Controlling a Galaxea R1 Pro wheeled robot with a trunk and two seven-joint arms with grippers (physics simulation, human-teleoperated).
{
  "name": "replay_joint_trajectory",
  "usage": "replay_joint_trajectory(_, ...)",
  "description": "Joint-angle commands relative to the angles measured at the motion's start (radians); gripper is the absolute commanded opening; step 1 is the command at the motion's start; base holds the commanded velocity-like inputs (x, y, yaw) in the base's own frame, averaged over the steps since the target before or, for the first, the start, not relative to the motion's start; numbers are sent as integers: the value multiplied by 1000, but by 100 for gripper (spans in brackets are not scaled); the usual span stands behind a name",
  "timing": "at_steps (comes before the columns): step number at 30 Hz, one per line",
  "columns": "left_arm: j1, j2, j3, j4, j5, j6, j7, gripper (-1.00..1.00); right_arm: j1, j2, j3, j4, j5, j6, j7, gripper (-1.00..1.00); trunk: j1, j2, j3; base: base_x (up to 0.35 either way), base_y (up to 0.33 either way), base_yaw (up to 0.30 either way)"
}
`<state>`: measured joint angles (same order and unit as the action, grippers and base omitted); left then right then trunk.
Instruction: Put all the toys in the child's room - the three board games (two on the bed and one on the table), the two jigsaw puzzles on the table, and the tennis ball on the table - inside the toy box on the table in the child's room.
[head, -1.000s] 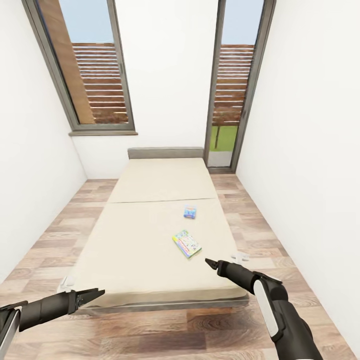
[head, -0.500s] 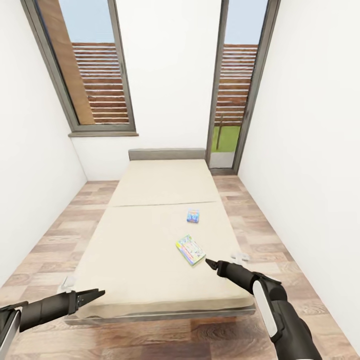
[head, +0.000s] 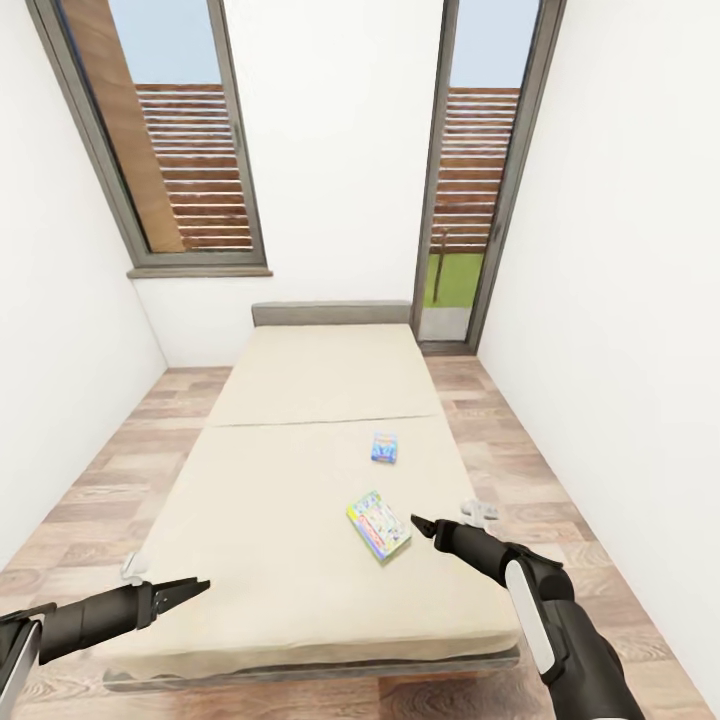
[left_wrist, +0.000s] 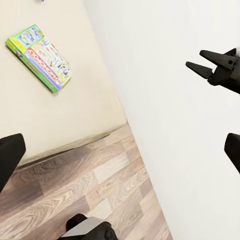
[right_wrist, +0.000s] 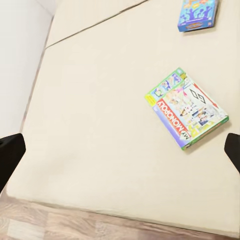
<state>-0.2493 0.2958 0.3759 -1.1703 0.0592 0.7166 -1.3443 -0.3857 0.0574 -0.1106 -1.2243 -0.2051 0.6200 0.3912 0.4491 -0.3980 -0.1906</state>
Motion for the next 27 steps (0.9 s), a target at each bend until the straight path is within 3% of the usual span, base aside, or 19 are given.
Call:
replay_joint_trajectory(1, -1, 0, 1, 0, 2, 10, -3, 100, -1, 1, -4, -1, -4, 8, 3, 100, 1, -2, -2, 153, -21, 0)
replay_joint_trajectory(13, -1, -2, 3, -1, 2, 11, -2, 100, -2, 0, -8, 7, -6, 7, 1, 100, 1, -2, -2, 166, 32, 0)
replay_joint_trajectory(18, -1, 0, 4, -7, 3, 12, -7, 100, -3, -3, -12, 9, -7, 7, 0, 100, 1, -2, -2, 34, 10, 148)
replay_joint_trajectory(27, -1, 1, 3, -38, -2, 15, -61, 100, -4, 1, -8, 9, 0, 7, -1, 100, 1, -2, -2, 6, 96, 114)
